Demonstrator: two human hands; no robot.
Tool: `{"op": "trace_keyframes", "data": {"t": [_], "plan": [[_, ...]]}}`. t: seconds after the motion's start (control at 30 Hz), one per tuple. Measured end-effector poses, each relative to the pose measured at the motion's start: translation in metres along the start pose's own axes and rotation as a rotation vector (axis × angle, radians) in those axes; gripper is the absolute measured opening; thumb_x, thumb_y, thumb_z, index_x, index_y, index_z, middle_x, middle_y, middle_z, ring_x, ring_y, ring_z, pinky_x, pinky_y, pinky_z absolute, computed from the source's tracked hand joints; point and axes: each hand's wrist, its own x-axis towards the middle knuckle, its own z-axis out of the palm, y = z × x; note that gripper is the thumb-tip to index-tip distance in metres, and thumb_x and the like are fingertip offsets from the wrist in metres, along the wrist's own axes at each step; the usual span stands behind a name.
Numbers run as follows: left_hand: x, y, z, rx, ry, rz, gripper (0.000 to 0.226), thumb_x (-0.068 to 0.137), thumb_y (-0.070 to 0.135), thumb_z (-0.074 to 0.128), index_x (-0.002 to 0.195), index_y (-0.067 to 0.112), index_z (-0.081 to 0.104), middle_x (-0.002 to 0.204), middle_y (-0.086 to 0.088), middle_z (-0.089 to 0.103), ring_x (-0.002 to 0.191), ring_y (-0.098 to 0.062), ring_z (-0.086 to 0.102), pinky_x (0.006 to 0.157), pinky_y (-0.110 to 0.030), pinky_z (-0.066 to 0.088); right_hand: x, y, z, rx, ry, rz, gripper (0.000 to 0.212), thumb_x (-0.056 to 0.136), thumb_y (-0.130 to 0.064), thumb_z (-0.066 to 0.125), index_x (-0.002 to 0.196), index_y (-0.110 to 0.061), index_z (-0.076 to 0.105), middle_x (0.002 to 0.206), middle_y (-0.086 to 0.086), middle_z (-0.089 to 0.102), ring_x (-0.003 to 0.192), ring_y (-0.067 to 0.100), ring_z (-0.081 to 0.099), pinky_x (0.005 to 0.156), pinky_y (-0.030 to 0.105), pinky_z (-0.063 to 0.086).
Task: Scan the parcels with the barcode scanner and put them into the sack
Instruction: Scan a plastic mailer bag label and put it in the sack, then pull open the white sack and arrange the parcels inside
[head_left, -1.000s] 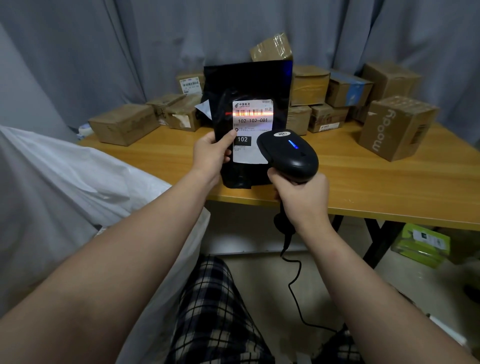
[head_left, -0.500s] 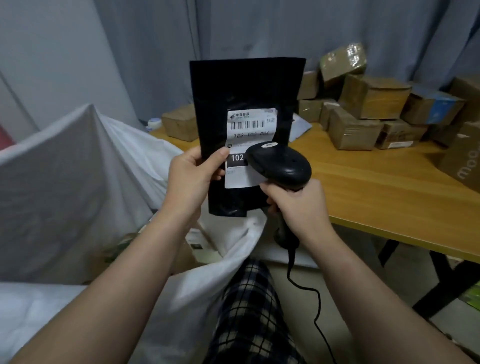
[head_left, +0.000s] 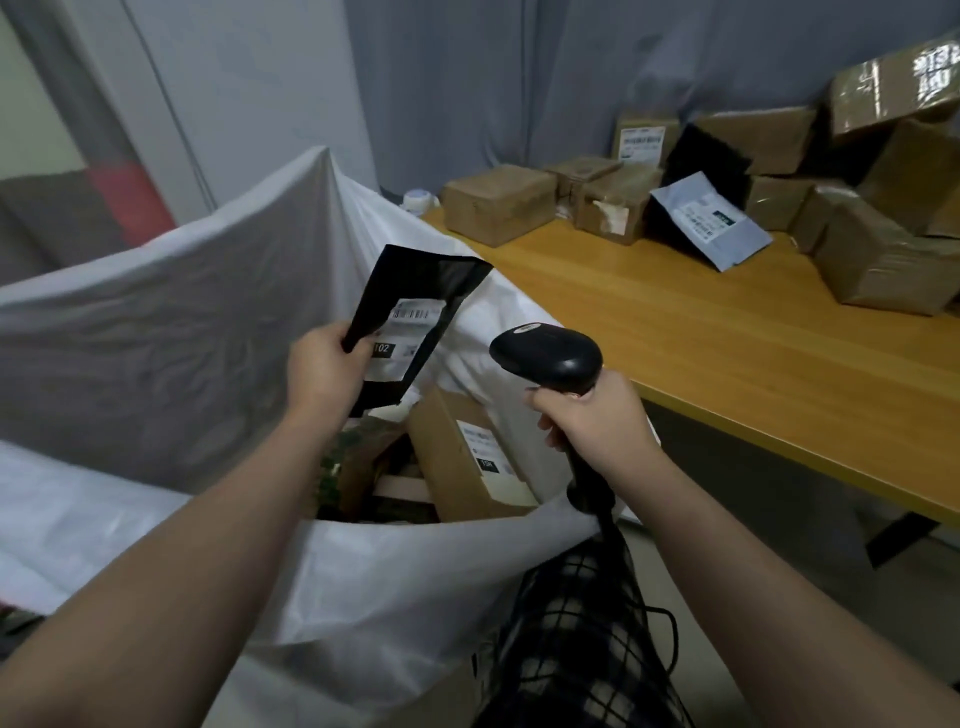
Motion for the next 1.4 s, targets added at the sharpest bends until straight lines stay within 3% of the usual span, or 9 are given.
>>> {"op": "trace_keyframes", "data": {"t": [0.13,0.2,0.27,0.37,0.67,0.9,1.07,1.27,1.4], "plan": [[0.025,-0.013,0.03,0.08,-0.059,-0.074,0.02,0.093,0.017,0.055,0.09,0.0,0.067,0.083,-0.017,0.066,0.078,-0.034,0.062,0.062,-0.035,0.044,0.01,0.002,0.009,0.008,-0.007,0.032,0.015,0.081,-0.015,0.07,0.078,0.0,0.067,0.062,0.013,0.065,0.048,0.012,0.059,0.055,0.029,0.049],[0.033,-0.021,0.048,0.161,-0.22,-0.126,0.023,0.094,0.017,0.055,0.105,0.0,0.065,0.095,-0.016,0.065,0.086,-0.033,0.06,0.068,-0.034,0.043,0.016,0.004,0.012,0.024,0.0,0.051,0.013,0.081,-0.016,0.071,0.077,-0.004,0.067,0.061,0.011,0.065,0.049,0.015,0.059,0.057,0.032,0.05],[0.035,-0.024,0.063,0.284,-0.422,-0.122,0.036,0.093,0.023,0.059,0.123,0.003,0.057,0.117,-0.019,0.061,0.105,-0.034,0.057,0.081,-0.035,0.046,0.021,0.006,0.012,0.035,0.002,0.073,0.011,0.081,-0.017,0.071,0.075,-0.009,0.066,0.059,0.008,0.064,0.048,0.015,0.059,0.056,0.031,0.05],[0.029,-0.009,0.074,0.391,-0.411,0.011,0.052,0.092,0.03,0.058,0.139,0.013,0.044,0.135,-0.016,0.048,0.124,-0.034,0.044,0.099,-0.039,0.04,0.025,0.009,0.007,0.071,0.021,0.102,0.011,0.082,-0.015,0.07,0.077,-0.006,0.065,0.061,0.008,0.063,0.048,0.014,0.058,0.054,0.03,0.05],[-0.008,0.105,0.089,0.219,-0.335,0.504,0.04,0.094,0.033,0.054,0.13,0.015,0.055,0.131,-0.01,0.053,0.122,-0.03,0.043,0.102,-0.039,0.036,0.043,0.001,-0.061,0.405,0.126,0.218,0.011,0.084,-0.014,0.068,0.08,-0.005,0.064,0.058,0.009,0.058,0.047,0.018,0.053,0.045,0.025,0.045],[-0.012,0.177,0.139,0.217,-0.447,0.685,0.038,0.096,0.034,0.051,0.131,0.018,0.055,0.13,-0.006,0.052,0.124,-0.026,0.042,0.101,-0.036,0.035,0.074,0.02,-0.17,0.487,0.319,0.445,0.017,0.08,-0.026,0.069,0.082,-0.012,0.06,0.068,0.006,0.059,0.052,0.017,0.056,0.05,0.026,0.048],[0.004,0.223,0.201,0.349,-0.57,0.78,0.041,0.098,0.033,0.047,0.136,0.018,0.048,0.134,-0.009,0.048,0.126,-0.028,0.04,0.102,-0.036,0.034,0.088,0.04,-0.209,0.581,0.402,0.502,0.015,0.08,-0.024,0.069,0.082,-0.012,0.06,0.064,0.003,0.057,0.051,0.015,0.054,0.042,0.021,0.048],[0.037,0.278,0.281,0.723,-0.414,0.987,0.037,0.098,0.02,0.044,0.134,0.016,0.043,0.132,-0.011,0.042,0.117,-0.029,0.043,0.091,-0.037,0.039,0.113,0.058,-0.218,0.56,0.412,0.511,0.015,0.082,-0.019,0.065,0.076,-0.007,0.06,0.061,0.005,0.054,0.044,0.018,0.05,0.044,0.024,0.046],[0.061,0.296,0.322,0.882,-0.189,1.108,0.049,0.095,0.016,0.045,0.141,0.015,0.029,0.141,-0.013,0.035,0.122,-0.031,0.042,0.096,-0.04,0.038,0.124,0.068,-0.222,0.571,0.397,0.521,0.017,0.083,-0.019,0.065,0.073,-0.006,0.059,0.06,0.007,0.052,0.044,0.019,0.049,0.043,0.024,0.045]]}}
